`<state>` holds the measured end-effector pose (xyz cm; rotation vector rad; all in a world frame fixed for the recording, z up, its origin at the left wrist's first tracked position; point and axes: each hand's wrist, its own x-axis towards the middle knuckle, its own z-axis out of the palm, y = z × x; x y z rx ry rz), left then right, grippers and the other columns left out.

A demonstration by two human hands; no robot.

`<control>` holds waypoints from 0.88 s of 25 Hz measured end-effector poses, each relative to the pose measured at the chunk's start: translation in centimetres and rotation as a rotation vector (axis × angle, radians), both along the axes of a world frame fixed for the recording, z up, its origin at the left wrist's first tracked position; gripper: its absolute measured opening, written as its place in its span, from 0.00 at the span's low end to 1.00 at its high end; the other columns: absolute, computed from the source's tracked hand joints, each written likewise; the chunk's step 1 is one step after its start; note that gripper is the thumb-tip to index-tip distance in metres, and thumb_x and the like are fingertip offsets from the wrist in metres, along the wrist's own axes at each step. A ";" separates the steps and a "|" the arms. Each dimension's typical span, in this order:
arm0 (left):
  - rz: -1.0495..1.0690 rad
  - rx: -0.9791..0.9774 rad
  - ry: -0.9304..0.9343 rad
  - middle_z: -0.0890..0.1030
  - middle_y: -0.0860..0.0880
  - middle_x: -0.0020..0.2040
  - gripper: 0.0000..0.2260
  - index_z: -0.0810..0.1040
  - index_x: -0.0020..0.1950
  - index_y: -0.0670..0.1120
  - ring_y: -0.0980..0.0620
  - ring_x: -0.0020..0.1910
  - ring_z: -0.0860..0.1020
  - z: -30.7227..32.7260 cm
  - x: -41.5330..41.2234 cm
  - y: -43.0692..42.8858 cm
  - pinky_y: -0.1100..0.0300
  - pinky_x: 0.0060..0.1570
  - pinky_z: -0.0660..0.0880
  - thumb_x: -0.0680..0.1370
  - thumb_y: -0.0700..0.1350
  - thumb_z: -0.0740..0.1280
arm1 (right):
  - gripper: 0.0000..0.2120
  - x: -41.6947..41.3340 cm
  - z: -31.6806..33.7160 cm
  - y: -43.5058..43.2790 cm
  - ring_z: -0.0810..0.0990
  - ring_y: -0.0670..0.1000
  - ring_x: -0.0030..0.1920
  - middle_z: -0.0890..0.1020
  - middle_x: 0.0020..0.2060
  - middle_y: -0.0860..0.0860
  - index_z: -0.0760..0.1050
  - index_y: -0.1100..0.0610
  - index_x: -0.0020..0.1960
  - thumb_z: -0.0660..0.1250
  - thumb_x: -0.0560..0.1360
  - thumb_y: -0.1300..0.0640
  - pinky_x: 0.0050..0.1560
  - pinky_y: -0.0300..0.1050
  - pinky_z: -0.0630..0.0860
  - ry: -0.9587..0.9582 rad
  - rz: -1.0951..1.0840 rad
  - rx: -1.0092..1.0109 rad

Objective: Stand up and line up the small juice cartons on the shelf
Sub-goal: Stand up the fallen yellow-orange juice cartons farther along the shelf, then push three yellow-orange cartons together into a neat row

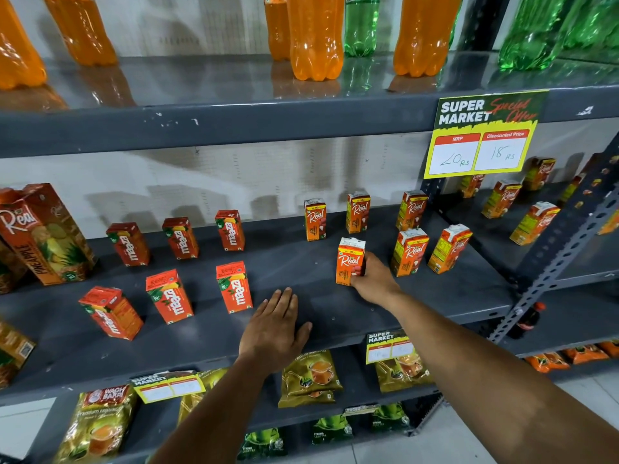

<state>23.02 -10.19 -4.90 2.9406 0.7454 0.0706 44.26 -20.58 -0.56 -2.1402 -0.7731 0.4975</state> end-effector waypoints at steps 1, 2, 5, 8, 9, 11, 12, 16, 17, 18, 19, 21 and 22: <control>-0.002 0.007 -0.008 0.48 0.47 0.80 0.41 0.49 0.78 0.44 0.49 0.78 0.45 -0.1 0.2 -0.1 0.55 0.74 0.43 0.72 0.67 0.33 | 0.24 0.2 0.0 0.0 0.75 0.57 0.65 0.78 0.64 0.55 0.67 0.55 0.68 0.69 0.74 0.57 0.63 0.51 0.71 0.012 0.014 0.018; -0.001 -0.005 -0.029 0.48 0.47 0.80 0.42 0.49 0.78 0.44 0.49 0.78 0.45 -0.2 0.4 -0.2 0.55 0.74 0.42 0.72 0.69 0.31 | 0.24 0.1 0.3 -0.4 0.75 0.56 0.65 0.78 0.64 0.55 0.67 0.55 0.68 0.69 0.74 0.58 0.64 0.51 0.71 0.025 0.021 0.035; -0.066 -0.024 -0.013 0.47 0.47 0.80 0.47 0.49 0.78 0.44 0.50 0.78 0.44 0.0 0.8 0.1 0.56 0.73 0.42 0.68 0.69 0.26 | 0.27 -0.5 -0.7 -2.7 0.75 0.53 0.63 0.76 0.63 0.54 0.65 0.57 0.70 0.69 0.73 0.64 0.63 0.48 0.73 0.033 -0.100 0.141; -0.072 -0.107 -0.024 0.49 0.48 0.80 0.39 0.51 0.78 0.44 0.51 0.78 0.45 0.2 1.1 0.6 0.57 0.73 0.43 0.75 0.68 0.36 | 0.27 -2.2 -1.7 -7.1 0.76 0.51 0.57 0.75 0.58 0.53 0.68 0.59 0.68 0.67 0.70 0.70 0.54 0.37 0.72 -0.040 -0.295 0.234; -0.032 -0.177 -0.056 0.50 0.48 0.80 0.36 0.52 0.78 0.44 0.51 0.78 0.46 0.3 1.2 0.3 0.56 0.73 0.45 0.77 0.67 0.44 | 0.26 -1.8 -2.0 -8.5 0.76 0.52 0.54 0.76 0.55 0.54 0.70 0.59 0.66 0.66 0.70 0.71 0.52 0.37 0.72 -0.076 -0.327 0.256; 0.076 -0.328 -0.154 0.55 0.47 0.79 0.36 0.52 0.78 0.45 0.49 0.77 0.52 0.7 1.6 0.0 0.53 0.75 0.52 0.78 0.63 0.58 | 0.21 -0.4 -1.0 -10.6 0.77 0.53 0.51 0.77 0.51 0.55 0.72 0.55 0.60 0.67 0.70 0.70 0.53 0.42 0.73 -0.079 -0.434 0.325; 0.128 -0.437 -0.222 0.57 0.46 0.79 0.37 0.52 0.78 0.46 0.47 0.77 0.56 1.2 2.1 0.2 0.51 0.74 0.57 0.76 0.60 0.64 | 0.18 0.3 -0.4 -11.6 0.78 0.54 0.49 0.78 0.49 0.55 0.72 0.54 0.58 0.67 0.71 0.69 0.53 0.45 0.74 -0.072 -0.491 0.342; 0.186 -0.662 -0.287 0.60 0.46 0.78 0.43 0.51 0.78 0.50 0.44 0.74 0.61 3.0 6.7 0.9 0.49 0.69 0.62 0.72 0.56 0.73 | 0.20 5.5 1.5 -14.4 0.76 0.53 0.50 0.76 0.49 0.52 0.69 0.59 0.63 0.68 0.76 0.51 0.53 0.47 0.71 0.029 -0.734 0.467; 0.192 -0.681 -0.268 0.60 0.46 0.77 0.44 0.51 0.78 0.50 0.44 0.74 0.61 3.1 8.0 0.9 0.49 0.69 0.62 0.71 0.55 0.74 | 0.24 7.1 1.9 -14.5 0.75 0.52 0.51 0.75 0.49 0.51 0.67 0.60 0.65 0.67 0.76 0.48 0.54 0.47 0.70 0.103 -0.731 0.500; 0.182 -0.705 -0.257 0.61 0.47 0.77 0.44 0.52 0.78 0.49 0.45 0.74 0.62 2.9 9.2 0.9 0.49 0.69 0.62 0.70 0.54 0.75 | 0.27 8.4 2.2 -14.5 0.74 0.52 0.51 0.75 0.47 0.50 0.67 0.58 0.66 0.68 0.74 0.43 0.53 0.47 0.69 0.185 -0.719 0.534; 0.168 -0.719 -0.261 0.64 0.47 0.76 0.44 0.54 0.77 0.49 0.45 0.73 0.64 2.8 10.2 0.8 0.49 0.69 0.63 0.69 0.54 0.76 | 0.31 10.0 2.3 -14.1 0.73 0.52 0.50 0.75 0.44 0.48 0.67 0.55 0.64 0.69 0.70 0.37 0.52 0.48 0.68 0.254 -0.707 0.566; 0.208 -0.744 -0.344 0.75 0.47 0.68 0.36 0.67 0.70 0.50 0.47 0.66 0.73 2.2 12.4 0.6 0.48 0.65 0.69 0.66 0.52 0.78 | 0.31 14.1 1.4 -13.0 0.73 0.51 0.47 0.74 0.43 0.47 0.69 0.45 0.55 0.70 0.60 0.29 0.51 0.50 0.68 0.352 -0.668 0.558; 0.249 -0.738 -0.398 0.80 0.47 0.62 0.30 0.73 0.64 0.50 0.48 0.60 0.78 2.0 13.4 0.2 0.49 0.61 0.73 0.65 0.51 0.79 | 0.27 16.2 0.7 -12.5 0.74 0.50 0.45 0.74 0.44 0.48 0.69 0.42 0.49 0.70 0.58 0.28 0.50 0.51 0.69 0.383 -0.622 0.576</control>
